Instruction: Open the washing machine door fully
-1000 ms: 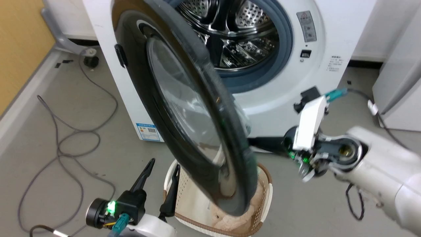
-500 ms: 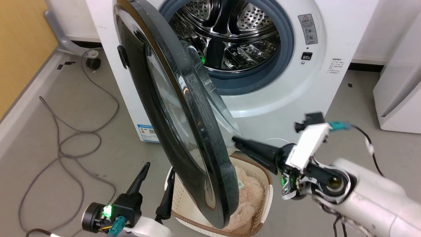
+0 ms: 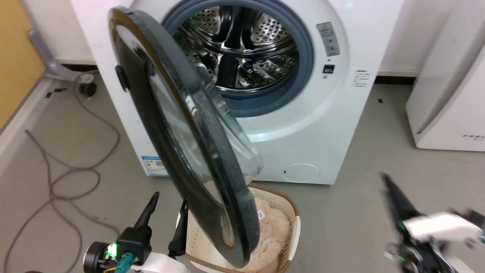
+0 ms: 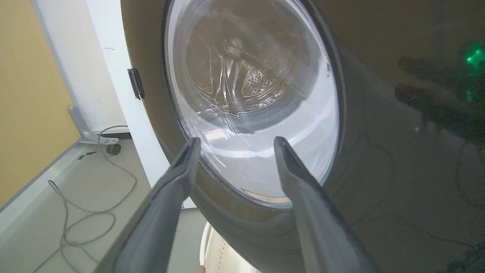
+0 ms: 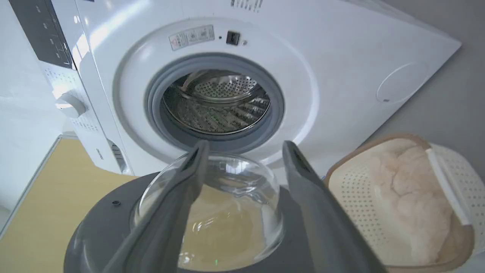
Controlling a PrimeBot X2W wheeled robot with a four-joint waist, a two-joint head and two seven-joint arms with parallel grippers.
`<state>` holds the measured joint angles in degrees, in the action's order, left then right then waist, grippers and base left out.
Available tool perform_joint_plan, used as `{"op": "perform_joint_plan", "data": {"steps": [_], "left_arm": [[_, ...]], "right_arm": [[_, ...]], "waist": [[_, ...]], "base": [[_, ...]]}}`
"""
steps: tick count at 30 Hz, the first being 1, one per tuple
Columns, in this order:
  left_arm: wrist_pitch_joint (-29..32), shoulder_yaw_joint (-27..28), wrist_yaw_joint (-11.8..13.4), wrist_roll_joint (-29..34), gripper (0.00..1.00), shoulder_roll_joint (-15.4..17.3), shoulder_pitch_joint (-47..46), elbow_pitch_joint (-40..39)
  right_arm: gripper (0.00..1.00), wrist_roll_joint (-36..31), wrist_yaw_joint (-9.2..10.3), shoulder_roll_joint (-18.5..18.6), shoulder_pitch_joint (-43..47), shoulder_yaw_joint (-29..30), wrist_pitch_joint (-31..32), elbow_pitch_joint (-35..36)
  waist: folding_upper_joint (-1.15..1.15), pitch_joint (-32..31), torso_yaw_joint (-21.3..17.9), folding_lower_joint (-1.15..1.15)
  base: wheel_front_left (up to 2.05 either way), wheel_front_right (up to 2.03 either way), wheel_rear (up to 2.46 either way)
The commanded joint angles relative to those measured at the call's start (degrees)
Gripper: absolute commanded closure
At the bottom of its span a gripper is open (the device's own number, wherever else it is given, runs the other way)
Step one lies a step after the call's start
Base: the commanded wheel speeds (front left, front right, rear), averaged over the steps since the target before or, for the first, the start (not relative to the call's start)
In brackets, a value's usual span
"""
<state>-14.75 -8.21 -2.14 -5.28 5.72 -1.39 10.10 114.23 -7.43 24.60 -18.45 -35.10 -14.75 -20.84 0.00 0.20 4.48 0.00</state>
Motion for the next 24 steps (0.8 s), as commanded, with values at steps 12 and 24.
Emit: {"op": "perform_joint_plan", "data": {"steps": [12, 24], "left_arm": [[-0.2, 0.7, 1.1, -0.8, 0.00, 0.6, 1.0, 0.3], [-0.2, 0.8, 1.5, -1.1, 0.00, 1.1, 0.3, 0.6]], "right_arm": [[0.00, -70.7, -0.06, -19.2, 18.0, 44.5, -0.2, 5.0], [0.00, -109.1, -0.06, -21.7, 26.8, 42.7, 1.8, 26.9]], "waist": [[0.00, -0.6, -1.6, 0.00], [0.00, 0.0, -2.0, 0.00]], "base": [[0.00, 0.00, 0.00], [0.00, 0.00, 0.00]]}}
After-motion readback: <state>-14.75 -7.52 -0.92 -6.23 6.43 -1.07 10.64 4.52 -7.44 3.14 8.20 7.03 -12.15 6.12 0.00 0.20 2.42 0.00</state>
